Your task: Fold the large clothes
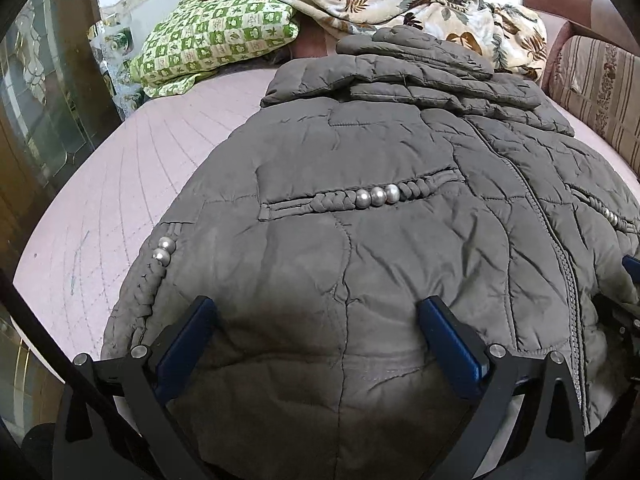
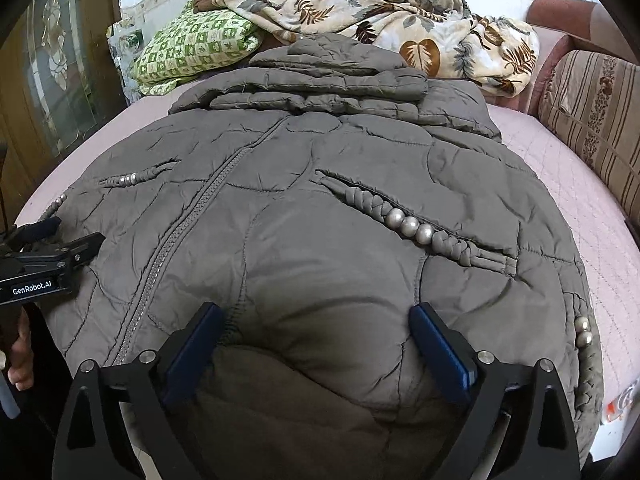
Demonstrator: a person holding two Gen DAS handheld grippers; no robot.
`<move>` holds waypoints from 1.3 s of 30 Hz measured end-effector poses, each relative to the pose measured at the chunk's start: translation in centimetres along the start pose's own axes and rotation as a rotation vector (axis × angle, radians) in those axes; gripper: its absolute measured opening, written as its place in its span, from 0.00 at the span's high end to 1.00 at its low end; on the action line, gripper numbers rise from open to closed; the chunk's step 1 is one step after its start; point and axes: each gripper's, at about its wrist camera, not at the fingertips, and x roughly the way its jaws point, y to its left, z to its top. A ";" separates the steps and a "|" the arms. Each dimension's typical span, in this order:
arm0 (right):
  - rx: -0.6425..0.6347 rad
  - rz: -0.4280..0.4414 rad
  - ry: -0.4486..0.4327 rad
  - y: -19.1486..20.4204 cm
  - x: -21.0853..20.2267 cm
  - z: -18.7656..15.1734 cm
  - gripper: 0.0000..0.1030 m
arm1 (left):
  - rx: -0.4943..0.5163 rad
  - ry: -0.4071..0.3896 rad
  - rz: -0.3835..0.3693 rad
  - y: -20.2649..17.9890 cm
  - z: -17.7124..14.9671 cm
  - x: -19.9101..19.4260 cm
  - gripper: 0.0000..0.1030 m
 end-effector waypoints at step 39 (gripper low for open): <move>0.004 -0.063 -0.013 0.8 -0.1 -0.2 0.01 | -0.010 -0.020 0.021 -0.1 -0.5 -0.2 0.00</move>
